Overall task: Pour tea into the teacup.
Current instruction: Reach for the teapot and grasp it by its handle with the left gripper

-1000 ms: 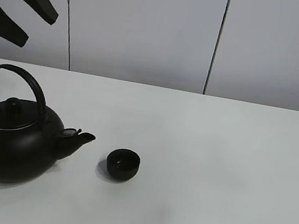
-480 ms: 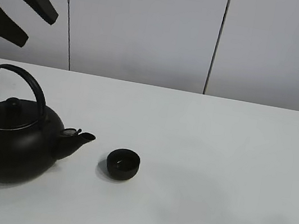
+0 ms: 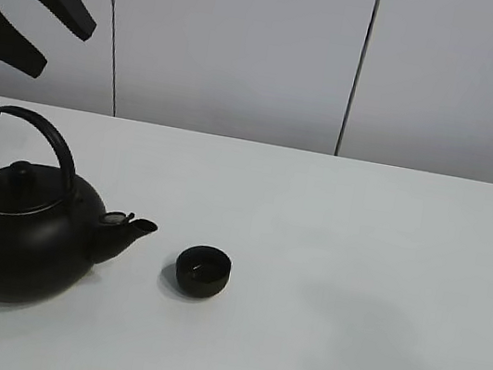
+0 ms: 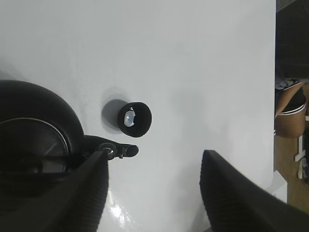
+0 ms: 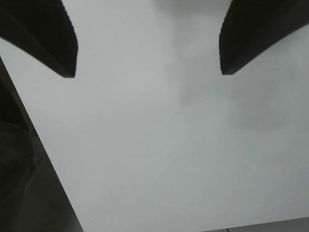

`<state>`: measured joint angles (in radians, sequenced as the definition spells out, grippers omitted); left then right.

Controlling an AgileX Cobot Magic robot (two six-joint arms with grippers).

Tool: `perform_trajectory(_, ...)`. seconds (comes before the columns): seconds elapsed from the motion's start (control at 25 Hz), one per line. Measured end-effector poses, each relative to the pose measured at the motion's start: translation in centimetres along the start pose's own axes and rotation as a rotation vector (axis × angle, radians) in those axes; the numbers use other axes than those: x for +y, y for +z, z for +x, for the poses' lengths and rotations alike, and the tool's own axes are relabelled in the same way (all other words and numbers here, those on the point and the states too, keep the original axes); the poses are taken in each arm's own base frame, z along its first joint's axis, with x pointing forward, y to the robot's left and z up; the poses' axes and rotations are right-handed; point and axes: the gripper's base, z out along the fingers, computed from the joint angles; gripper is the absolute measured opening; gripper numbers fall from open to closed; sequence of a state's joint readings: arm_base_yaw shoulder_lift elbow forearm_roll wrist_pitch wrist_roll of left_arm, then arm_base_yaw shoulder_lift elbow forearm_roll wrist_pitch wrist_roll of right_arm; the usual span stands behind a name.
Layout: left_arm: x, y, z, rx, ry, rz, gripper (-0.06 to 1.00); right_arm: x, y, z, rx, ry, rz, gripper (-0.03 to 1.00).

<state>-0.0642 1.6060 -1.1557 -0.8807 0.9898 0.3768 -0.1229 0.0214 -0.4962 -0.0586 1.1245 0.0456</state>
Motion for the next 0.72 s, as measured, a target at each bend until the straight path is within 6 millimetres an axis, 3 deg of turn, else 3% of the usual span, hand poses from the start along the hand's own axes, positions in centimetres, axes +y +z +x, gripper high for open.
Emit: perform_trajectory(0.72, 0.00, 0.00, 0.00, 0.000, 0.000, 0.000, 0.41, 0.25, 0.71, 0.18, -0.009, -0.034, -0.102, 0.56)
